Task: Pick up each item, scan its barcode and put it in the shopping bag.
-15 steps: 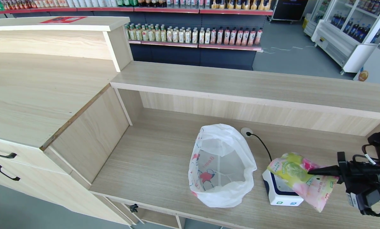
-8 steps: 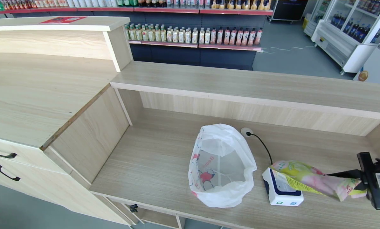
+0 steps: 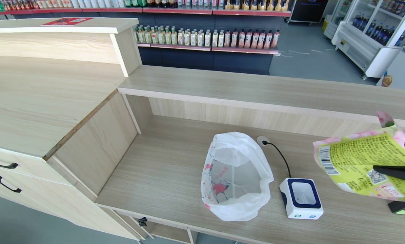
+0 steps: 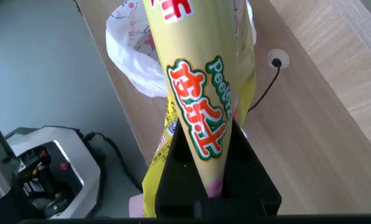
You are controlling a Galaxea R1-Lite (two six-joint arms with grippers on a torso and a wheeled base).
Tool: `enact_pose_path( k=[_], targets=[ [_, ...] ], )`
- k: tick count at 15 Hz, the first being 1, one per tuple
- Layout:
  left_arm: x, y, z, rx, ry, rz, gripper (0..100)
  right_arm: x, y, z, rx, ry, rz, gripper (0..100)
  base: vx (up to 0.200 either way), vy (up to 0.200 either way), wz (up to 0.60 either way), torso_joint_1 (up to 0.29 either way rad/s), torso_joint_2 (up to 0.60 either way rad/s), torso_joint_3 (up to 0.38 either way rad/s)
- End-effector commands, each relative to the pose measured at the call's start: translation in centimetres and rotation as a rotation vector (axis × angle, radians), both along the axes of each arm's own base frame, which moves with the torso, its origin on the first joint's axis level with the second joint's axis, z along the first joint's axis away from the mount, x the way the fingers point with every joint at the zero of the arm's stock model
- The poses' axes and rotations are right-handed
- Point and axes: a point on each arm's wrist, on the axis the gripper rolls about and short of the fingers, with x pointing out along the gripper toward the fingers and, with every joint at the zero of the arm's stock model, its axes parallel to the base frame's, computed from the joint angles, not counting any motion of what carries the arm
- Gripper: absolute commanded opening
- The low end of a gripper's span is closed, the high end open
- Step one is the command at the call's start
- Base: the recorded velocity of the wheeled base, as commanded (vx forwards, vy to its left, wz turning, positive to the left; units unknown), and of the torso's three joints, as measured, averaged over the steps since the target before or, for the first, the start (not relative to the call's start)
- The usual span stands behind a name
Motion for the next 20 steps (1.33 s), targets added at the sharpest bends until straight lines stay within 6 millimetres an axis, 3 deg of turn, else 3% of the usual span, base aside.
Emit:
enact_pose_path(
  k=[1,3,9,14,17,20],
  targets=[
    [0.0,0.0,0.0,0.000,0.000,0.000,100,-0.8,0.2,0.8,-0.013,-0.031,-0.024,0,0.000,0.000,0.00,0.000,0.00,0.000],
    [0.0,0.0,0.0,0.000,0.000,0.000,100,-0.6,0.1,0.8,-0.033,-0.007,-0.060,0,0.000,0.000,0.00,0.000,0.00,0.000],
    [0.0,0.0,0.0,0.000,0.000,0.000,100,0.3,0.8,0.7,0.050,0.084,-0.054,0,0.000,0.000,0.60,0.002,0.00,0.000],
    [0.0,0.0,0.0,0.000,0.000,0.000,100,5.6,-0.3,-2.0,0.132,0.217,-0.063,0,0.000,0.000,0.00,0.000,0.00,0.000],
    [0.0,0.0,0.0,0.000,0.000,0.000,100,8.8,-1.3,-4.8,0.140,0.248,-0.063,0,0.000,0.000,0.00,0.000,0.00,0.000],
    [0.0,0.0,0.0,0.000,0.000,0.000,100,10.8,-1.9,-7.3,0.150,0.302,-0.060,0,0.000,0.000,0.00,0.000,0.00,0.000]
  ],
)
